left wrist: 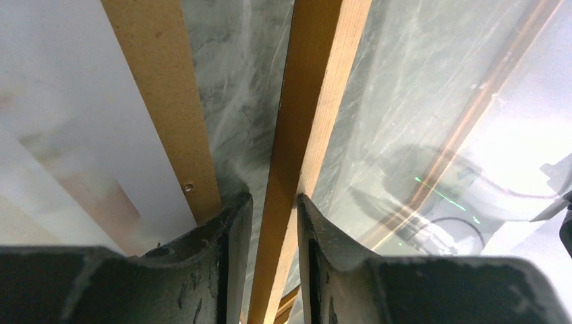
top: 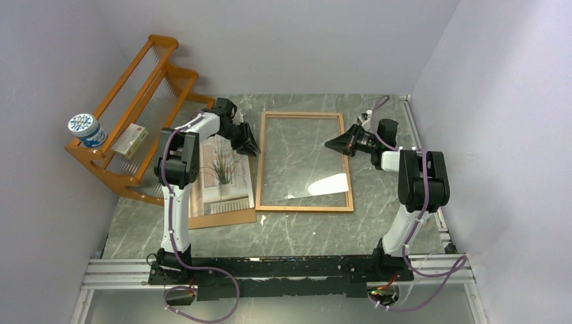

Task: Put the photo into the frame
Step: Place the photo frame item in the photo frame.

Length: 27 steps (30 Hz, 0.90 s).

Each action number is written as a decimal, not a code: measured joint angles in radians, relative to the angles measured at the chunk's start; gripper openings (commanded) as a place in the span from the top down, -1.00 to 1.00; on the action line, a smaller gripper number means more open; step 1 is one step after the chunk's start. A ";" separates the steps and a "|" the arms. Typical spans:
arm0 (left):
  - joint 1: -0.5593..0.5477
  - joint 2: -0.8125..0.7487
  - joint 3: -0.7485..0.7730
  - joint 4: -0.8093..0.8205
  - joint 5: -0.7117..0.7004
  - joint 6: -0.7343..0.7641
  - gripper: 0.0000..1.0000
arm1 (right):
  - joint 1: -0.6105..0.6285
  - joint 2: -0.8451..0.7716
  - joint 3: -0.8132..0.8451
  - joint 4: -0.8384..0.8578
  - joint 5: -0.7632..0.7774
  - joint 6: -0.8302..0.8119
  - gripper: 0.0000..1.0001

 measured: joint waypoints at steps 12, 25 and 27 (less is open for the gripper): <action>0.000 0.000 0.000 0.002 0.002 -0.003 0.35 | -0.006 -0.005 0.011 -0.230 0.085 -0.193 1.00; 0.000 0.000 0.000 0.003 0.003 -0.003 0.35 | -0.048 -0.050 -0.001 -0.265 0.093 -0.243 1.00; 0.000 0.000 0.000 0.003 0.003 -0.003 0.35 | -0.047 -0.050 -0.002 -0.254 0.092 -0.235 1.00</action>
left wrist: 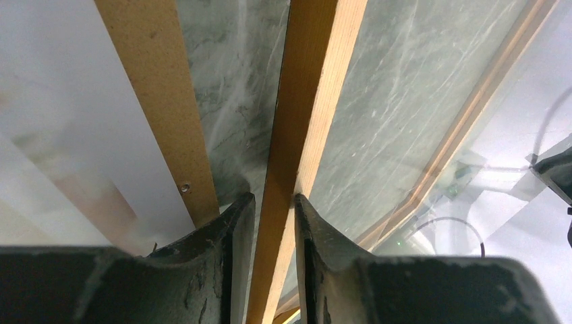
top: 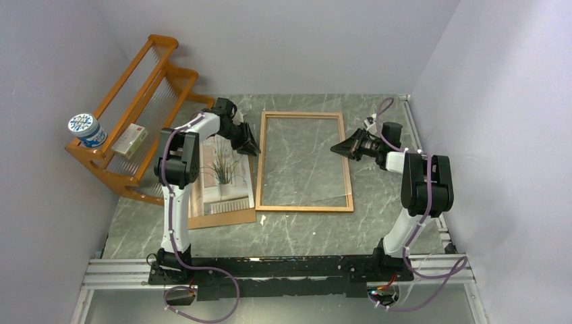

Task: Put the photo into the frame
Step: Place the photo frame item in the photo frame.

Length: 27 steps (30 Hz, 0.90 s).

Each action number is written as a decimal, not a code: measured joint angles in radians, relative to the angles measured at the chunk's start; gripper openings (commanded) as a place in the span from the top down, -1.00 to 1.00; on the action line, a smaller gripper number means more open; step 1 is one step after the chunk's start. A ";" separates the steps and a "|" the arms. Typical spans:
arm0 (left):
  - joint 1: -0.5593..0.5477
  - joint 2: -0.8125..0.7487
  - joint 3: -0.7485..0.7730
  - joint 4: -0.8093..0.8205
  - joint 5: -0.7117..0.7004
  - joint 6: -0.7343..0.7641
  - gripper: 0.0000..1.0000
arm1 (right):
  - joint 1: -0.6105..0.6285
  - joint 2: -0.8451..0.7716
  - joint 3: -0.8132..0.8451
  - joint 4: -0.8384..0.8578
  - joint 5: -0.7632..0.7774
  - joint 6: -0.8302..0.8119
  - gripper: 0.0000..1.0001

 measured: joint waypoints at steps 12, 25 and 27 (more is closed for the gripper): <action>0.000 0.000 0.000 0.000 0.000 0.000 0.35 | 0.009 -0.001 -0.031 0.186 -0.047 0.148 1.00; 0.000 0.000 -0.002 0.003 0.001 0.000 0.35 | 0.036 -0.003 -0.031 0.277 -0.053 0.231 1.00; 0.000 0.000 -0.002 0.003 0.001 0.000 0.35 | 0.042 -0.003 -0.031 0.298 -0.053 0.247 1.00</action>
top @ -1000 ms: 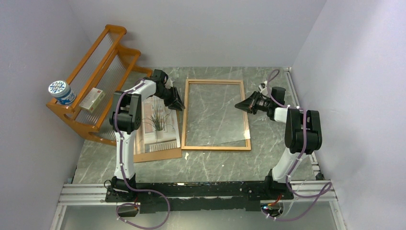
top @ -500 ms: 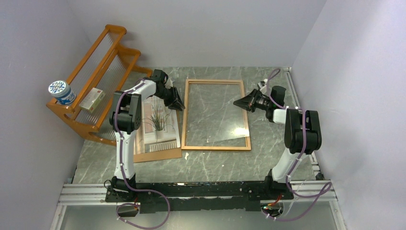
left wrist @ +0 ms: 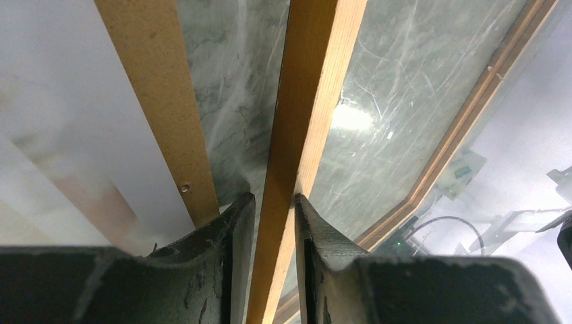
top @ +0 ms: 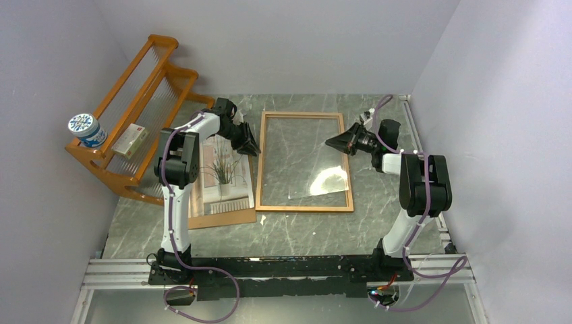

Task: Put the photo into the frame
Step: Place the photo frame item in the photo frame.

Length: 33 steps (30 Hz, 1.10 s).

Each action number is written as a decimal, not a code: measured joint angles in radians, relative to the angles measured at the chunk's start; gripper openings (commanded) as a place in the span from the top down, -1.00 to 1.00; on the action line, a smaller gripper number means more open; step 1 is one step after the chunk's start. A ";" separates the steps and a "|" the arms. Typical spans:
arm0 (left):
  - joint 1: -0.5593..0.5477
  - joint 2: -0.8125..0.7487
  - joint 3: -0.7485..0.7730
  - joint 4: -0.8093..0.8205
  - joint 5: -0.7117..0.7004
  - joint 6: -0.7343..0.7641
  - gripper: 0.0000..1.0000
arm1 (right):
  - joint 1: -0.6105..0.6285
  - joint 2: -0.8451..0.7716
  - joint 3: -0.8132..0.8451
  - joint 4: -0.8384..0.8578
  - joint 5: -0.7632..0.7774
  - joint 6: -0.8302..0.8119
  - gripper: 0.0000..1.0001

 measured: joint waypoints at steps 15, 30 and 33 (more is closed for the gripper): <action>0.000 0.000 0.000 0.000 0.000 0.000 0.35 | 0.012 0.020 0.002 -0.037 0.007 -0.038 0.91; 0.000 0.000 0.000 0.000 0.001 0.000 0.34 | 0.017 0.028 0.034 -0.284 0.070 -0.214 -0.34; 0.000 0.000 0.000 0.000 0.001 0.001 0.34 | 0.018 0.028 0.049 -0.307 0.079 -0.227 -0.57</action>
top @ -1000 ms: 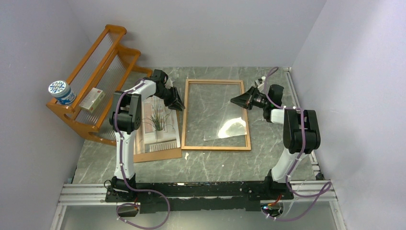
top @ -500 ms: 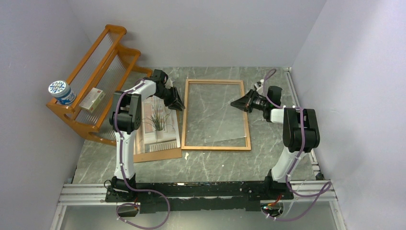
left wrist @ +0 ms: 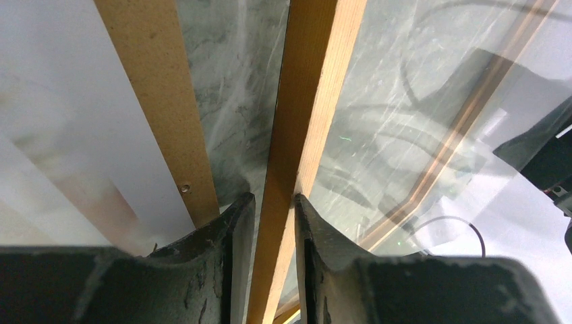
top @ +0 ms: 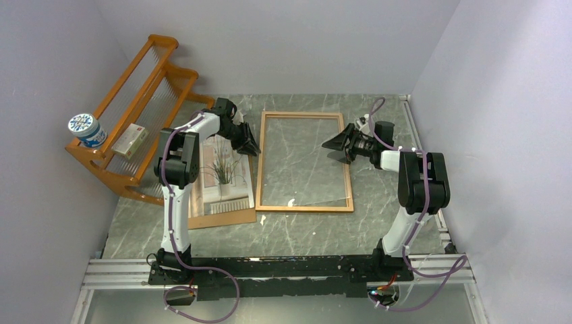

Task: Put the photo into the frame
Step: Place the photo frame item in the photo frame.

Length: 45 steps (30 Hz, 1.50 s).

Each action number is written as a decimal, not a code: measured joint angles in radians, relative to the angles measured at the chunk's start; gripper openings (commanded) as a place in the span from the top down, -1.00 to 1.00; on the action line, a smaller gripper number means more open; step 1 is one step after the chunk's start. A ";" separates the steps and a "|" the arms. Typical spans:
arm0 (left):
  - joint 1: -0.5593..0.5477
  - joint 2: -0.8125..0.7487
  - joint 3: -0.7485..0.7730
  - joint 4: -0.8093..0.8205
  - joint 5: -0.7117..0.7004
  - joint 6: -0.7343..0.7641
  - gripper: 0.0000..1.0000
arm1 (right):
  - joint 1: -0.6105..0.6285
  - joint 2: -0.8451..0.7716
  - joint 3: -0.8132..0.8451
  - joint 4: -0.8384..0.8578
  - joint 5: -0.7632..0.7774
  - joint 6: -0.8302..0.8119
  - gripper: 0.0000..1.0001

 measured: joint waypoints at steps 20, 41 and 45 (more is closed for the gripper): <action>0.000 0.000 0.000 0.000 0.001 0.001 0.33 | 0.026 0.004 0.005 -0.050 0.033 -0.017 -0.97; 0.000 0.000 0.000 0.001 -0.005 0.003 0.05 | 0.083 0.004 0.121 -0.295 0.172 -0.126 -0.97; -0.006 0.000 0.008 -0.005 -0.011 0.004 0.05 | 0.083 0.004 0.121 -0.295 0.177 -0.122 -0.95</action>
